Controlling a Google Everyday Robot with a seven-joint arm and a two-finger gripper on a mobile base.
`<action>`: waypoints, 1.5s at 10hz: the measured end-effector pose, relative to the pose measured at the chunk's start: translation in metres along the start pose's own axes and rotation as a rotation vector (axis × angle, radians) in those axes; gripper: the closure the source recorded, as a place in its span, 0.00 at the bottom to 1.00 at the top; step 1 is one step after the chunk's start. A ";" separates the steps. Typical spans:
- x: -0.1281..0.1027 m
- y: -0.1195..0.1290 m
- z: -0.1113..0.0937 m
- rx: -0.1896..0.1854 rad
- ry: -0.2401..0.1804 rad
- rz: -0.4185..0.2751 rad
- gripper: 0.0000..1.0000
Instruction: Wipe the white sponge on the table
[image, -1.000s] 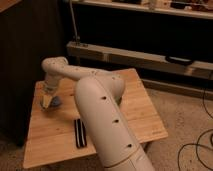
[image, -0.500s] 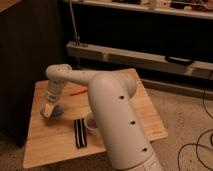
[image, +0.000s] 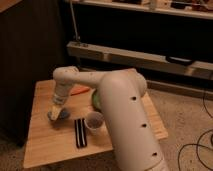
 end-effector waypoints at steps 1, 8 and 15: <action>0.018 -0.005 -0.003 0.008 0.027 0.030 0.80; 0.048 -0.084 -0.014 0.083 0.067 0.152 0.80; -0.063 -0.119 0.002 0.108 0.002 0.046 0.80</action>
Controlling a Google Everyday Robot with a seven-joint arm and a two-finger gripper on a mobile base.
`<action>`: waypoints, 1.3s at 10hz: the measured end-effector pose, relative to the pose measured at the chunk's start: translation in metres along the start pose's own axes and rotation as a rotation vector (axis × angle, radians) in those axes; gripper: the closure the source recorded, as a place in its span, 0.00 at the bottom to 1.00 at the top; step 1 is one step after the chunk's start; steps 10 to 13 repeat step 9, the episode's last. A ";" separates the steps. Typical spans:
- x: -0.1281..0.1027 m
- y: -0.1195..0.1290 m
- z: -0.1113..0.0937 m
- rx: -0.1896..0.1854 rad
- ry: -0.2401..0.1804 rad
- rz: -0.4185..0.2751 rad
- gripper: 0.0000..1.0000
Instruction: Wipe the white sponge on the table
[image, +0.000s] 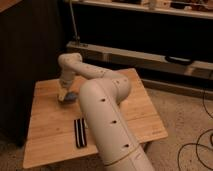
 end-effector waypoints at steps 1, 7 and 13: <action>-0.017 0.017 0.000 -0.013 -0.042 -0.031 0.80; -0.038 0.127 0.019 -0.144 -0.083 -0.153 0.80; -0.022 0.147 0.019 -0.182 -0.077 -0.159 0.80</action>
